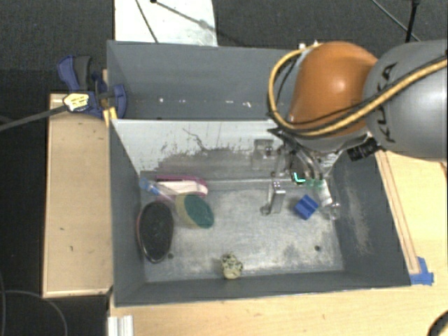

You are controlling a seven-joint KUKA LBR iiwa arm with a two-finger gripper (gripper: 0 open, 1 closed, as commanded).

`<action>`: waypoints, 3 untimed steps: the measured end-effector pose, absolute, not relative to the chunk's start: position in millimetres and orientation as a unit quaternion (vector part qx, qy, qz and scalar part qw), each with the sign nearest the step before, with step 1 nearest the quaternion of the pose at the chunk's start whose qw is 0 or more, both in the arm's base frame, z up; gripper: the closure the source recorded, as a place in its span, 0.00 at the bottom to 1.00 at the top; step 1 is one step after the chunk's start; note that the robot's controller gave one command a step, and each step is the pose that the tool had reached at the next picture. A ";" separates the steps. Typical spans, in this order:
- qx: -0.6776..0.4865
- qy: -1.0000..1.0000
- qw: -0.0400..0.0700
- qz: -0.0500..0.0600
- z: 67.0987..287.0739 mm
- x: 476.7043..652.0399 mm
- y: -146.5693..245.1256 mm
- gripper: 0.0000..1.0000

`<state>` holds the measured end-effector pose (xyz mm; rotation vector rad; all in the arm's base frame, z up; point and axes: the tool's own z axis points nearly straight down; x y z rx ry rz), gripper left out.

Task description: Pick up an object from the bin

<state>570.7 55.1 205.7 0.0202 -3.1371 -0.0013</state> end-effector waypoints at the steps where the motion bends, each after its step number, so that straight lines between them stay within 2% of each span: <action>1: 0.135 -0.991 -0.003 -0.001 70.8 561.1 166.5 0.00; 2: 0.035 -0.999 -0.003 -0.001 101.4 554.1 158.5 0.00; 3: -0.081 -0.997 -0.002 -0.001 102.4 553.0 154.0 0.00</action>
Offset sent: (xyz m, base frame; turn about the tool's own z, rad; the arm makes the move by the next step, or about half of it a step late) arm -0.0111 0.1097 -0.1357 -0.2593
